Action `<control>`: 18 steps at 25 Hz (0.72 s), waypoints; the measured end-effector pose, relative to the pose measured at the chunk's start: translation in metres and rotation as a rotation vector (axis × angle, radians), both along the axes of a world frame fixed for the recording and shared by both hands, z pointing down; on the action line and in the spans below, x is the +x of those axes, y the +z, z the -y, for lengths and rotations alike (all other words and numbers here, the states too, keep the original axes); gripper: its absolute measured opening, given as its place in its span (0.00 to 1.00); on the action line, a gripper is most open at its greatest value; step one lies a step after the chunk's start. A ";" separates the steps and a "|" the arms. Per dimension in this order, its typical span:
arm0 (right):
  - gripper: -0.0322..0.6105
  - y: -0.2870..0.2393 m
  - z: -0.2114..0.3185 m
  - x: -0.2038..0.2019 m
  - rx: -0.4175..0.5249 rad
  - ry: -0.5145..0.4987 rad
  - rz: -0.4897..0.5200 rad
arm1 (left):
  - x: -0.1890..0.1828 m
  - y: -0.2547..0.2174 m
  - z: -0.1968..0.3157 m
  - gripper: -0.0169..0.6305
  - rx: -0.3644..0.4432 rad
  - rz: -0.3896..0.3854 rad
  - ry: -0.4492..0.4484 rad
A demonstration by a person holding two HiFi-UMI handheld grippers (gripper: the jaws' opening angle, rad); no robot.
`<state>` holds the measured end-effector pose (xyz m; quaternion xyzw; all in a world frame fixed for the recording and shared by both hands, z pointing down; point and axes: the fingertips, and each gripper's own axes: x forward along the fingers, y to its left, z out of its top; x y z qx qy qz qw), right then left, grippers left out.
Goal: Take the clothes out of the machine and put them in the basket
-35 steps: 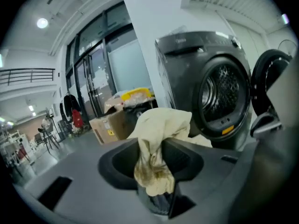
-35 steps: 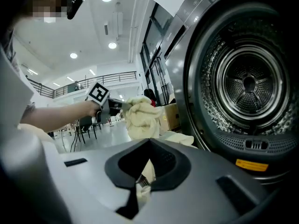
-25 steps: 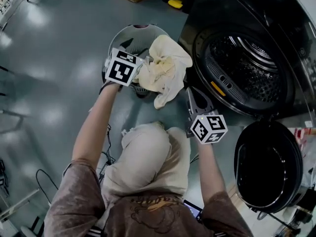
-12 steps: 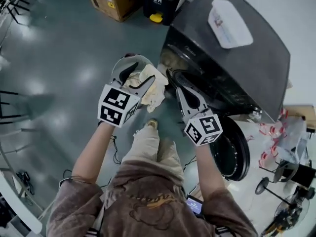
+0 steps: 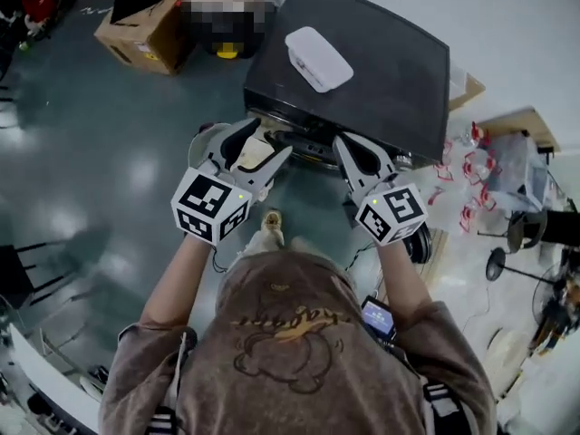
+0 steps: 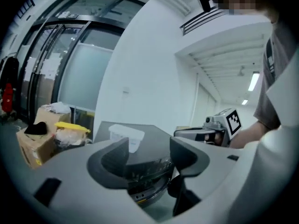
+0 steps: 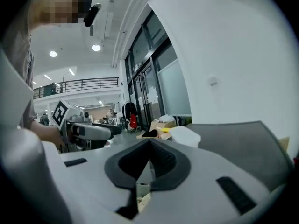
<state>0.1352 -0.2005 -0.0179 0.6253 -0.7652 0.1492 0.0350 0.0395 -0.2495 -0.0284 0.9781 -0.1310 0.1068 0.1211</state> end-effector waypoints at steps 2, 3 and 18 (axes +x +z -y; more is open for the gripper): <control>0.05 -0.016 -0.008 0.017 0.025 0.033 -0.021 | 0.016 -0.012 -0.007 0.44 0.015 -0.028 0.064; 0.05 -0.020 -0.013 0.025 0.030 0.053 -0.028 | 0.023 -0.015 -0.011 0.39 0.018 -0.033 0.096; 0.05 -0.045 -0.083 0.074 0.101 0.187 -0.076 | 0.075 -0.019 -0.048 0.04 0.018 -0.116 0.229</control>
